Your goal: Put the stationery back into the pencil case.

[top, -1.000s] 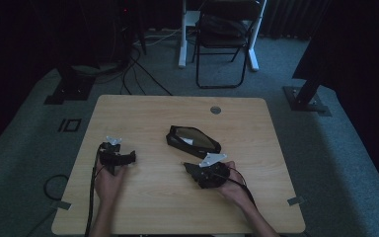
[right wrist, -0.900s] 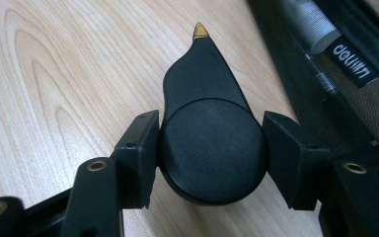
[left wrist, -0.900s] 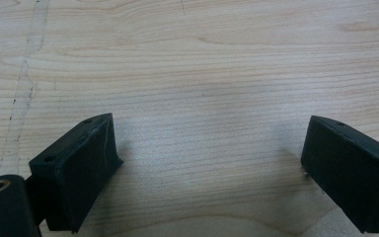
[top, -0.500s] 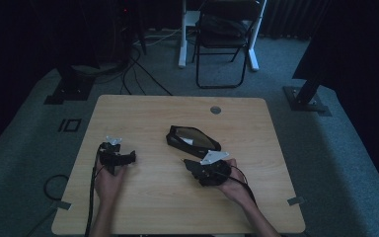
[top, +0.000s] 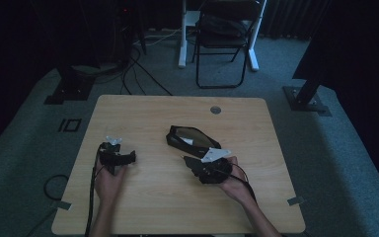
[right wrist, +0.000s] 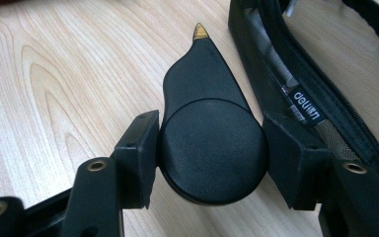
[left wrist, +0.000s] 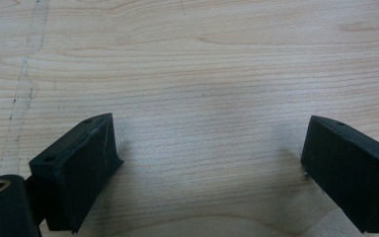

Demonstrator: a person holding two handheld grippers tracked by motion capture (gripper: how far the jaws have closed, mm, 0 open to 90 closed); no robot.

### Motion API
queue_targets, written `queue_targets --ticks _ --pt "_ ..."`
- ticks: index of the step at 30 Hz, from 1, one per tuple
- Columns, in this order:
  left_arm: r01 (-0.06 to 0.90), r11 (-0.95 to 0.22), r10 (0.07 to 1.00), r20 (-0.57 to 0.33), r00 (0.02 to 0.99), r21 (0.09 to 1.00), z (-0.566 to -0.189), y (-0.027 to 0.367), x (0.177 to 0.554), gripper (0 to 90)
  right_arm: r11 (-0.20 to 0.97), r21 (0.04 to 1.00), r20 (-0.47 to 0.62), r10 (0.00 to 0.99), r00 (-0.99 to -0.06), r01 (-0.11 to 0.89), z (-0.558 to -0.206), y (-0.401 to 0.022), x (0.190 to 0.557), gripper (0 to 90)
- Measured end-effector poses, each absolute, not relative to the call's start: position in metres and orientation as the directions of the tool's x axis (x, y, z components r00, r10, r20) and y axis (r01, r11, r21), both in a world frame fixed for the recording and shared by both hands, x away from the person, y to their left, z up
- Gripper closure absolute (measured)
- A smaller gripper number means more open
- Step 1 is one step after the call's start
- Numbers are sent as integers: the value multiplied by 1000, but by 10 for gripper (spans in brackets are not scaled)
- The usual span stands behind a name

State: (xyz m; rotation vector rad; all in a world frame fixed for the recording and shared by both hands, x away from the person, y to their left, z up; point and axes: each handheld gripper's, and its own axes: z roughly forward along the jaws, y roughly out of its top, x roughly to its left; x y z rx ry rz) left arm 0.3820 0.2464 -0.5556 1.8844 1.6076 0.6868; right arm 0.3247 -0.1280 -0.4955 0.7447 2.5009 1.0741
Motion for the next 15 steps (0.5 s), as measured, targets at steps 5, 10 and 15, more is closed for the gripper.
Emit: queue_targets --ticks 5,10,15 --pt "700 -121 989 22 148 704 -556 246 382 72 576 747 -85 578 -812 332 -491 -128 325 417" --pt "700 -121 989 22 149 704 -556 246 382 72 571 751 -85 582 -809 331 -488 -129 326 417" --pt "700 -121 989 22 148 704 -556 246 382 72 563 758 -87 589 -804 330 -484 -132 328 417"
